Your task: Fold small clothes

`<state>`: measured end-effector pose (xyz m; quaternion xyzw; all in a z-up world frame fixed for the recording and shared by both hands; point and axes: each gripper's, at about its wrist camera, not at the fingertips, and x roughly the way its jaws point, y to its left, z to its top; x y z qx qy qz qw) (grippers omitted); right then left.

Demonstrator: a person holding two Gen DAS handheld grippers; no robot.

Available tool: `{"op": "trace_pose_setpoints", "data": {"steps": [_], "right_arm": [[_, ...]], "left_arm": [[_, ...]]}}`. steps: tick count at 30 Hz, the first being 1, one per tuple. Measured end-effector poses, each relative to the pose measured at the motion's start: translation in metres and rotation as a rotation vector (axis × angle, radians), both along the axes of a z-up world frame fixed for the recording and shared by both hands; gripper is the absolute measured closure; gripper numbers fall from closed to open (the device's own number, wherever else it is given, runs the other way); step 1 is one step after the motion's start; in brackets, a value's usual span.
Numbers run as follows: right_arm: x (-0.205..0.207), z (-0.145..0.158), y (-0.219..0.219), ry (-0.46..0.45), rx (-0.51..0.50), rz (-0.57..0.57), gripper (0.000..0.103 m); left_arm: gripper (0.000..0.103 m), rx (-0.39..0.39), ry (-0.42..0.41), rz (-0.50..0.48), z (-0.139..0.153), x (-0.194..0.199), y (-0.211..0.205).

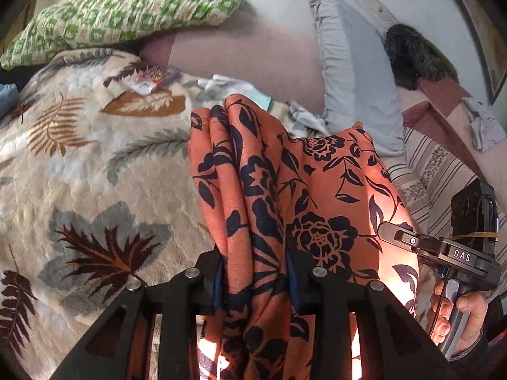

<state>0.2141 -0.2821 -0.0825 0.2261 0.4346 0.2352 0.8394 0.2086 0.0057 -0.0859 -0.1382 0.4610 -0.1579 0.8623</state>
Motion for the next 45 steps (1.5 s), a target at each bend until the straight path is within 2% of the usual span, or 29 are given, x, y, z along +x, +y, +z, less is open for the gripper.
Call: {"op": "trace_pose_setpoints", "data": {"steps": [1, 3, 4, 5, 7, 8, 11, 13, 15, 16, 18, 21, 24, 28, 32, 34, 35, 38, 40, 42, 44, 45], "right_arm": [[0.004, -0.018, -0.005, 0.037, 0.013, -0.011, 0.063], [0.014, -0.055, -0.007, 0.119, -0.019, -0.04, 0.057], [0.017, -0.072, -0.008, 0.166, -0.074, -0.07, 0.053], [0.017, -0.085, -0.01, 0.203, -0.109, -0.093, 0.047], [0.01, -0.084, -0.019, 0.183, -0.049, -0.107, 0.041], [0.006, -0.077, -0.021, 0.164, -0.061, -0.119, 0.041], [-0.01, -0.039, -0.022, 0.06, -0.073, -0.131, 0.04], [-0.026, -0.017, -0.019, 0.004, -0.011, -0.111, 0.038], [-0.042, -0.008, -0.011, -0.02, 0.066, -0.065, 0.031], [-0.047, -0.01, -0.004, -0.011, 0.105, -0.044, 0.031], [-0.05, -0.032, 0.01, 0.071, 0.153, -0.014, 0.027], [-0.044, -0.076, 0.026, 0.221, 0.078, -0.009, 0.026], [-0.054, -0.058, 0.025, 0.162, 0.132, -0.014, 0.026], [-0.052, -0.04, 0.029, 0.109, 0.103, -0.013, 0.026], [-0.035, -0.055, 0.031, 0.118, 0.051, -0.045, 0.026], [-0.023, -0.071, 0.029, 0.178, 0.078, -0.052, 0.026], [-0.022, -0.068, 0.029, 0.18, 0.079, -0.058, 0.026], [-0.025, -0.042, 0.035, 0.105, 0.07, -0.03, 0.026], [-0.024, -0.029, 0.034, 0.052, 0.052, -0.049, 0.026], [-0.016, -0.036, 0.027, 0.078, 0.059, -0.092, 0.022], [-0.001, -0.065, 0.026, 0.172, 0.036, -0.087, 0.022], [0.001, -0.071, 0.027, 0.173, 0.031, -0.086, 0.022]], "left_arm": [[0.063, 0.033, 0.036, 0.006, -0.017, 0.004, -0.001], [0.045, 0.096, 0.104, 0.033, -0.044, 0.009, 0.003], [0.032, 0.073, 0.095, 0.054, -0.045, 0.007, 0.011], [0.029, 0.079, 0.083, 0.078, -0.042, 0.004, 0.017], [0.029, 0.112, 0.041, 0.083, -0.028, -0.005, 0.023], [0.029, 0.131, 0.006, 0.084, -0.019, -0.011, 0.024], [0.028, 0.159, -0.071, 0.07, 0.003, -0.027, 0.023], [0.027, 0.193, -0.093, 0.054, 0.002, -0.034, 0.018], [0.027, 0.294, -0.046, 0.032, -0.02, -0.034, 0.006], [0.026, 0.323, 0.006, 0.028, -0.035, -0.033, 0.004], [0.024, 0.285, 0.043, 0.055, -0.046, -0.031, 0.008], [0.024, 0.282, 0.03, 0.07, -0.027, -0.039, 0.01], [0.024, 0.321, -0.049, 0.069, -0.008, -0.053, 0.009], [0.024, 0.3, -0.03, 0.072, -0.006, -0.061, 0.007], [0.024, 0.303, -0.014, 0.066, -0.011, -0.064, 0.005], [0.024, 0.298, -0.006, 0.07, -0.011, -0.066, 0.007], [0.024, 0.296, -0.011, 0.07, -0.011, -0.067, 0.007], [0.024, 0.295, -0.013, 0.078, -0.01, -0.068, 0.009], [0.024, 0.293, -0.007, 0.082, -0.01, -0.069, 0.01], [0.024, 0.29, -0.004, 0.087, -0.009, -0.07, 0.011], [0.024, 0.289, 0.003, 0.084, -0.008, -0.073, 0.012], [0.024, 0.292, -0.002, 0.085, -0.006, -0.076, 0.013]]}}
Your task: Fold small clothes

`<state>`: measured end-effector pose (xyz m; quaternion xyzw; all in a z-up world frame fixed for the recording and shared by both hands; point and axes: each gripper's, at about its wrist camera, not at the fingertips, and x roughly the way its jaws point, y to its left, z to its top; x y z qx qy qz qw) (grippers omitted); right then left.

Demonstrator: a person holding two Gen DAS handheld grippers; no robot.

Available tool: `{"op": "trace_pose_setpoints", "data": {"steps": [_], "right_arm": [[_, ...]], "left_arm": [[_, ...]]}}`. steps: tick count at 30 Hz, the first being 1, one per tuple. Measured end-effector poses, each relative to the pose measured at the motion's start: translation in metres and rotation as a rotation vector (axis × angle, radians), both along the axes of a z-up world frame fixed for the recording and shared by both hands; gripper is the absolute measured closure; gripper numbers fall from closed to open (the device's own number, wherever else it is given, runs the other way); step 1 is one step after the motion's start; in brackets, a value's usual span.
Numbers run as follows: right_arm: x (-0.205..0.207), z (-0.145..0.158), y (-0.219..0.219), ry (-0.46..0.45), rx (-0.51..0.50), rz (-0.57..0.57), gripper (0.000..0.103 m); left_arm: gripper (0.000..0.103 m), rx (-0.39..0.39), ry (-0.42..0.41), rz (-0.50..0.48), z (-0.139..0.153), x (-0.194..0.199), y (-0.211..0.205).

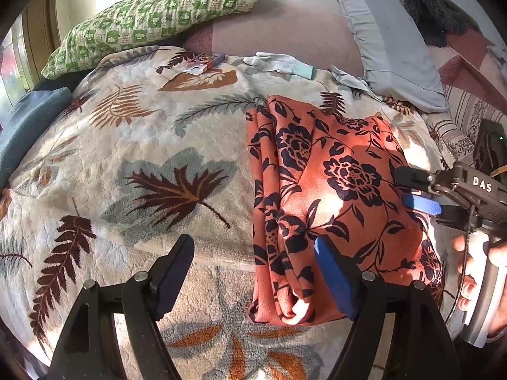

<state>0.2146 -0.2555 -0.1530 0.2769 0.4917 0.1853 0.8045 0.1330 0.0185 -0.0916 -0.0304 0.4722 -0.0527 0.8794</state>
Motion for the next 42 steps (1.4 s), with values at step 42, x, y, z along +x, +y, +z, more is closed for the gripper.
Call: {"op": "trace_pose_setpoints", "data": {"steps": [42], "right_arm": [[-0.234, 0.116, 0.042, -0.254, -0.751, -0.062, 0.016]], "left_arm": [[0.004, 0.037, -0.137, 0.034, 0.086, -0.117, -0.03]]}}
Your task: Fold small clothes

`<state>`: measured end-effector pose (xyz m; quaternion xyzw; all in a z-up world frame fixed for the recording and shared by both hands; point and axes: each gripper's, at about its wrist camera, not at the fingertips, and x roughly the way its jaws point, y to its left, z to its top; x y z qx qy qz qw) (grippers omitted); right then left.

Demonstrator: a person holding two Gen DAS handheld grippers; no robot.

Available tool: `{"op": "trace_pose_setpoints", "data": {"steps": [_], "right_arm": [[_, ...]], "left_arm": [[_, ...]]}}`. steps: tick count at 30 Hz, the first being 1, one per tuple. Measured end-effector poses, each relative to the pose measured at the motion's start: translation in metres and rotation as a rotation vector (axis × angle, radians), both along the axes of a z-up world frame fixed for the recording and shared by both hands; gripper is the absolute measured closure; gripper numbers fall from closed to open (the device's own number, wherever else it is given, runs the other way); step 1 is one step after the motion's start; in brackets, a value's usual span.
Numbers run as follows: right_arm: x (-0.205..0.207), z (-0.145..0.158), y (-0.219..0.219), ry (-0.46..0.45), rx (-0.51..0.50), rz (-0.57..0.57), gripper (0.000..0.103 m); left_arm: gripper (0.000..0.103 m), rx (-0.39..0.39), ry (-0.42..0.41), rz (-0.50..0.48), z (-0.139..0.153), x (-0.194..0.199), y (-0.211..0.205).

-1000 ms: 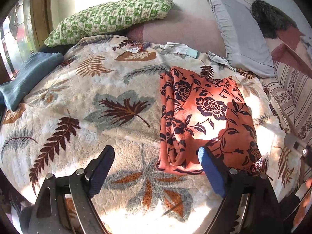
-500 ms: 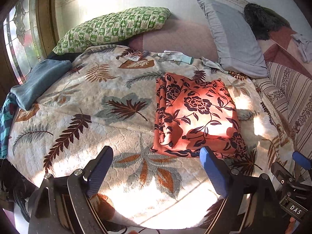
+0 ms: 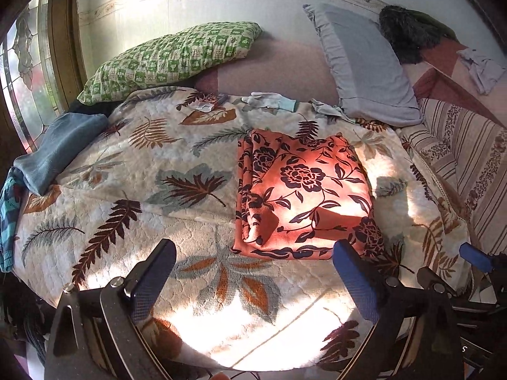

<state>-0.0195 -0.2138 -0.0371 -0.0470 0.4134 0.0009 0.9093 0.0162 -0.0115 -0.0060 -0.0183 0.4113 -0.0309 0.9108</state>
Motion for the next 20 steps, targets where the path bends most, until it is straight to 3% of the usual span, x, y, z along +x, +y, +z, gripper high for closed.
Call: {"op": "trace_pose_setpoints", "data": {"steps": [6, 16, 20], "right_arm": [[0.005, -0.003, -0.004, 0.007, 0.006, -0.007, 0.016], [0.013, 0.004, -0.01, -0.007, 0.009, -0.021, 0.016], [0.014, 0.006, -0.01, -0.012, 0.009, -0.025, 0.016]], "left_arm": [[0.004, 0.032, -0.007, 0.002, 0.002, 0.003, -0.005], [0.004, -0.023, -0.022, -0.027, 0.005, 0.013, -0.011], [0.004, 0.011, -0.046, -0.023, 0.006, 0.014, -0.015]]}}
